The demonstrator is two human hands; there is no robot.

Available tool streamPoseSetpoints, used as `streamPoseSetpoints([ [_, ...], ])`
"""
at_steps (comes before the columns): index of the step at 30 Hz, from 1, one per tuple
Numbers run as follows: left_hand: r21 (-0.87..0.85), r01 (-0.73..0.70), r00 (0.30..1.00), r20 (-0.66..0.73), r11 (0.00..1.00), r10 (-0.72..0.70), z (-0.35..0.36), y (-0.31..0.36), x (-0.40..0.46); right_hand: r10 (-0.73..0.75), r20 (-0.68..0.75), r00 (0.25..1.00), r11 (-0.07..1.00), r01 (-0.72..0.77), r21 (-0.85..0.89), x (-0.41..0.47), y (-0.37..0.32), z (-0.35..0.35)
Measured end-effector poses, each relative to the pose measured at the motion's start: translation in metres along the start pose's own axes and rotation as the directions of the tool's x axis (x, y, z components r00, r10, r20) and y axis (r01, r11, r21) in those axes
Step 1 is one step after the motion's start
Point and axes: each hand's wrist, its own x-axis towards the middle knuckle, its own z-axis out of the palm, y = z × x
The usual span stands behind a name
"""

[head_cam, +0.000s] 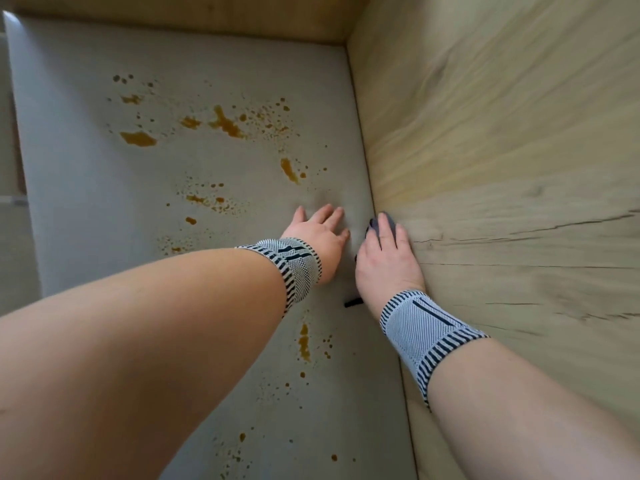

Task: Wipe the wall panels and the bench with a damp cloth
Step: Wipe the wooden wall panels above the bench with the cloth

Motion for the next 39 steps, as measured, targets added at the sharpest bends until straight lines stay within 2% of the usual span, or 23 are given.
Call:
streamPoseSetpoints([
  [5, -0.014, 0.004, 1.0, 0.03, 1.0, -0.004, -0.003, -0.001, 0.002, -0.144, 0.257, 0.956, 0.982, 0.171, -0.085, -0.068, -0.018, 0.031],
  [7, -0.015, 0.018, 0.999, 0.041, 1.0, -0.017, -0.002, 0.0, 0.004, -0.183, 0.291, 0.939, 0.97, 0.22, -0.099, -0.074, -0.014, 0.029],
  [9, -0.023, 0.014, 0.999, 0.039, 1.0, -0.013, -0.002, 0.001, 0.005, -0.197, 0.248, 0.949, 0.962, 0.235, -0.135, -0.06, -0.006, 0.014],
  [11, -0.031, 0.013, 0.999, 0.03, 0.999, -0.012, 0.0, 0.0, 0.004, -0.172, 0.139, 0.975, 0.961, 0.197, -0.193, -0.035, 0.003, -0.004],
  [13, -0.024, 0.016, 1.0, 0.018, 1.0, -0.015, 0.001, 0.001, 0.004, -0.141, 0.09, 0.986, 0.96, 0.159, -0.231, -0.017, 0.008, -0.017],
  [20, -0.02, 0.013, 0.999, 0.035, 1.0, -0.012, -0.001, 0.0, 0.003, -0.142, 0.248, 0.958, 0.94, 0.209, -0.269, -0.056, -0.02, 0.022],
  [23, -0.016, 0.005, 0.999, 0.039, 1.0, -0.004, 0.0, 0.0, 0.004, -0.174, 0.157, 0.972, 0.944, 0.21, -0.254, -0.04, -0.001, 0.02],
  [25, -0.016, 0.002, 0.999, 0.042, 1.0, -0.001, 0.001, -0.001, 0.004, -0.143, 0.093, 0.985, 0.956, 0.162, -0.245, -0.018, 0.006, 0.009],
  [27, -0.014, 0.0, 0.999, 0.042, 1.0, 0.0, 0.002, -0.001, 0.004, -0.106, 0.089, 0.99, 0.96, 0.125, -0.251, -0.006, 0.007, -0.001],
  [30, -0.013, -0.003, 0.999, 0.04, 1.0, 0.004, 0.0, -0.001, 0.004, -0.137, 0.166, 0.977, 0.958, 0.173, -0.229, -0.026, 0.001, 0.002],
  [35, -0.019, 0.001, 0.999, 0.048, 1.0, 0.0, 0.002, -0.001, 0.005, -0.222, 0.345, 0.912, 0.93, 0.305, -0.207, -0.072, -0.007, 0.02],
  [37, -0.018, 0.001, 0.999, 0.04, 1.0, 0.0, 0.003, -0.001, 0.005, -0.225, 0.327, 0.918, 0.928, 0.304, -0.216, -0.061, 0.002, 0.01],
  [39, -0.014, -0.007, 0.999, 0.04, 1.0, 0.008, 0.004, -0.001, 0.006, -0.193, 0.232, 0.953, 0.935, 0.25, -0.251, -0.036, 0.011, -0.008],
])
